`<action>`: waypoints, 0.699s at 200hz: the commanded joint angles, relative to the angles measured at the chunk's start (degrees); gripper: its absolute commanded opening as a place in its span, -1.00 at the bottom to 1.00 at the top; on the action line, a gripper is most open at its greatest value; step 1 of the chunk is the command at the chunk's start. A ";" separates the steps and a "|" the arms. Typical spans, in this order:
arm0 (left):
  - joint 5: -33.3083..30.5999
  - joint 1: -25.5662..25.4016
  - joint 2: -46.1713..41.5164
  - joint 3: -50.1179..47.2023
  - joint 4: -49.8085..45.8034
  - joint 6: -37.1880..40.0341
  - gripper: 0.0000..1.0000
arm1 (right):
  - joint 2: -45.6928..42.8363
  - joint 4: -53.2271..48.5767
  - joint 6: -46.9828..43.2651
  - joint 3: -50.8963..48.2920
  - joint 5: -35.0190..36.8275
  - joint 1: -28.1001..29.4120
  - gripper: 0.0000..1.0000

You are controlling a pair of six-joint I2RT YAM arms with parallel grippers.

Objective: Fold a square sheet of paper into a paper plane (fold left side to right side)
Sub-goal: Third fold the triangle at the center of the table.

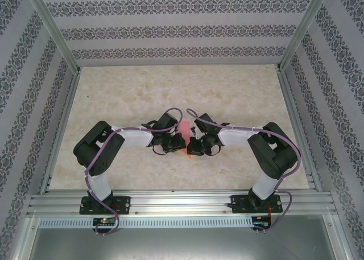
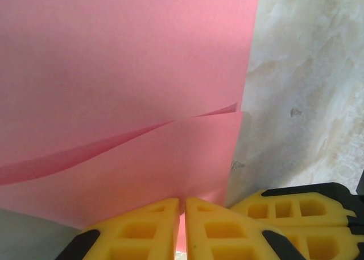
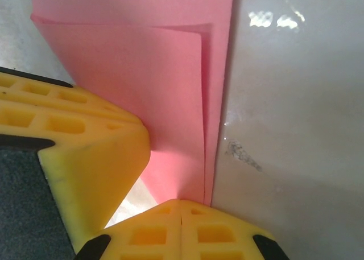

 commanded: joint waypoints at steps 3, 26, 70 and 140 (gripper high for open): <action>-7.34 1.34 0.85 -0.64 -5.59 2.66 -0.70 | 3.91 -6.60 -1.65 -2.22 6.39 1.66 -0.88; -8.04 3.08 0.27 0.06 -6.82 3.98 -0.68 | 4.16 -6.68 -1.53 -2.29 6.52 1.92 -0.88; -8.53 6.40 1.19 2.10 -8.66 6.66 -0.64 | 4.53 -6.68 -1.45 -2.29 6.50 2.27 -0.88; -8.11 12.18 2.87 3.18 -9.17 9.57 -0.63 | 4.53 -6.72 -1.27 -2.48 6.46 2.40 -0.88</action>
